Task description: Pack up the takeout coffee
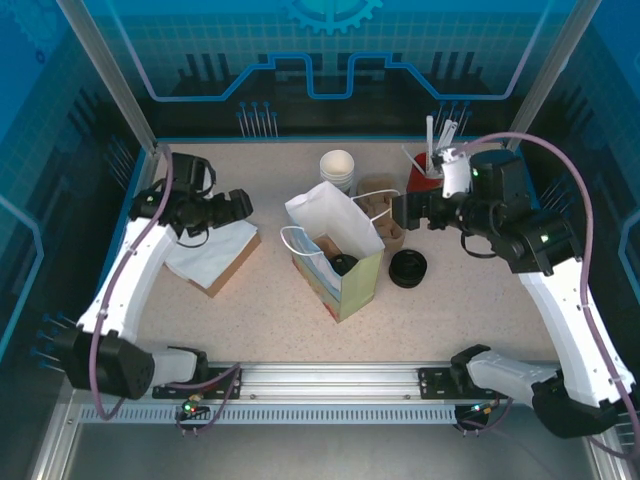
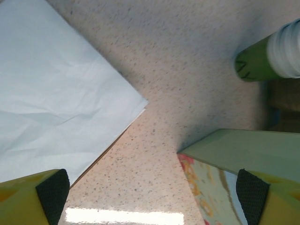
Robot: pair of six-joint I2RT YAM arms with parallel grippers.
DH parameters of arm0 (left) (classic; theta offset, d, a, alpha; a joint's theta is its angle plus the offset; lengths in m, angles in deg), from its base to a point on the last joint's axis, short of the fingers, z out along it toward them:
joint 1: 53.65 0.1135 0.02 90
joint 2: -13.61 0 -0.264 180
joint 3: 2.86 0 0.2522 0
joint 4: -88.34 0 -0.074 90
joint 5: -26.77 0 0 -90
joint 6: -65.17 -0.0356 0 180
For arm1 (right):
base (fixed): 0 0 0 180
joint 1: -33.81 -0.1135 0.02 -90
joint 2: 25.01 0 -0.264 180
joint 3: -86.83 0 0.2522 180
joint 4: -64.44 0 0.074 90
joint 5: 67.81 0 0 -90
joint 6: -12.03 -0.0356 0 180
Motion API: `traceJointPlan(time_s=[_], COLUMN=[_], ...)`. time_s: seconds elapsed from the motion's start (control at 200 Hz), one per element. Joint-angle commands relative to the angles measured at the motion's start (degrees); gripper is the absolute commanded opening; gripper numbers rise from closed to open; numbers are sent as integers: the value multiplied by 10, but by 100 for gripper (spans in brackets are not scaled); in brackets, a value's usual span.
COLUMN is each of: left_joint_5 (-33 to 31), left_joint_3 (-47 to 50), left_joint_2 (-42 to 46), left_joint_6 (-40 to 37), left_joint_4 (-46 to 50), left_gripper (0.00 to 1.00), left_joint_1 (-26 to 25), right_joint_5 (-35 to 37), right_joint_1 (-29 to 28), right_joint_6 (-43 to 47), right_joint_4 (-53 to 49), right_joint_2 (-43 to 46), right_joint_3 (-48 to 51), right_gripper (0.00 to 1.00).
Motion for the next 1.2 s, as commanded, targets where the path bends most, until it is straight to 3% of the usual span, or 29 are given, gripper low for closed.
traceJointPlan(time_s=[0.0, 0.44, 0.991, 1.196], left_joint_5=[-31, -220, -280, -281], left_joint_3=[-33, -174, -218, -214], left_joint_2=[-56, -318, -437, -440], left_joint_6=[-9, 45, 52, 50], left_joint_4=[30, 114, 116, 115], left_gripper=[94, 93, 87, 78], left_joint_1=[-9, -105, -130, -131], right_joint_5=[-27, -39, -55, -57], right_joint_1=[25, 72, 88, 89], right_joint_6=[-19, -14, -18, -24], right_joint_4=[46, 32, 34, 35], right_joint_2=[30, 44, 48, 46], right_joint_3=[28, 58, 77, 80], right_gripper=[100, 100, 100, 100])
